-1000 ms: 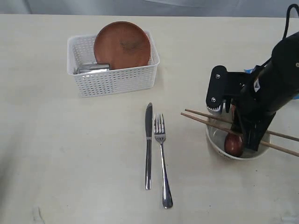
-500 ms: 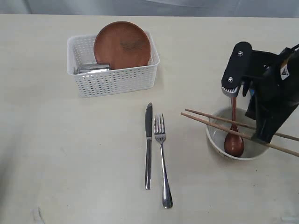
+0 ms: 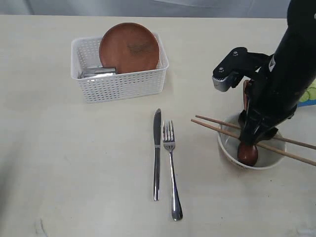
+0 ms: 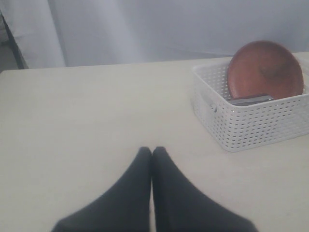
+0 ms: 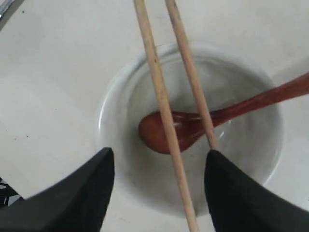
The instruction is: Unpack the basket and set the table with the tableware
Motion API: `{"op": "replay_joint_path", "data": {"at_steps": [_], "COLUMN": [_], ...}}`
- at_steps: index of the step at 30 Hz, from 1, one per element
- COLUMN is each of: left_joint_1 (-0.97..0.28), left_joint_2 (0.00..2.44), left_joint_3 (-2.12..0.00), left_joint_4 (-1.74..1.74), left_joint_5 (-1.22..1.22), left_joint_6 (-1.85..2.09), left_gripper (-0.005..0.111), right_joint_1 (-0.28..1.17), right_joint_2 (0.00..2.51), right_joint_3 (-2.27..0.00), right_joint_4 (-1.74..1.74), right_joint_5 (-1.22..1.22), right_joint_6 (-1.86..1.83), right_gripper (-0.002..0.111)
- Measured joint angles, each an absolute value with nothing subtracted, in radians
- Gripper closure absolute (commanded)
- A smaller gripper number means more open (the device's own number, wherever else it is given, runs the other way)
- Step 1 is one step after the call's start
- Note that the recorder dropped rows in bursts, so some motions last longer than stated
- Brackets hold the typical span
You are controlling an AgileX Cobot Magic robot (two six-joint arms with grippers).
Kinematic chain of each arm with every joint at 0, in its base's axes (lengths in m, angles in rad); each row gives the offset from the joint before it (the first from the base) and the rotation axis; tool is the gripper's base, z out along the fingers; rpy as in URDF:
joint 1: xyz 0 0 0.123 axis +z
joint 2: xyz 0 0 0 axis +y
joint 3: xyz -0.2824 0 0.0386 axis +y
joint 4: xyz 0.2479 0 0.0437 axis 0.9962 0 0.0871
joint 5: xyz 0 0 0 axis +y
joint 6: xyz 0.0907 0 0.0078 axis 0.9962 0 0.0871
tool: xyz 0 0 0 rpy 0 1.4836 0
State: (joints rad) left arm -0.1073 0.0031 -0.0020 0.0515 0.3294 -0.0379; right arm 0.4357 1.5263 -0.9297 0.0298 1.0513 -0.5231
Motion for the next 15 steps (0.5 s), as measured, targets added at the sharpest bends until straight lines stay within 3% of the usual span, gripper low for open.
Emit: {"op": "replay_joint_path", "data": {"at_steps": [15], "left_joint_1": [-0.107], "left_joint_2": [0.003], "left_joint_3": [-0.002], "left_joint_4": [0.052], "left_joint_5": [0.329], "left_joint_6": [-0.038], "left_gripper": [0.107], "right_joint_1": [0.436], "right_joint_2": [1.603], "right_joint_3": [-0.934], "right_joint_4": [0.037], "right_joint_5": [1.016], "right_joint_6": [-0.549], "right_gripper": [0.055]}}
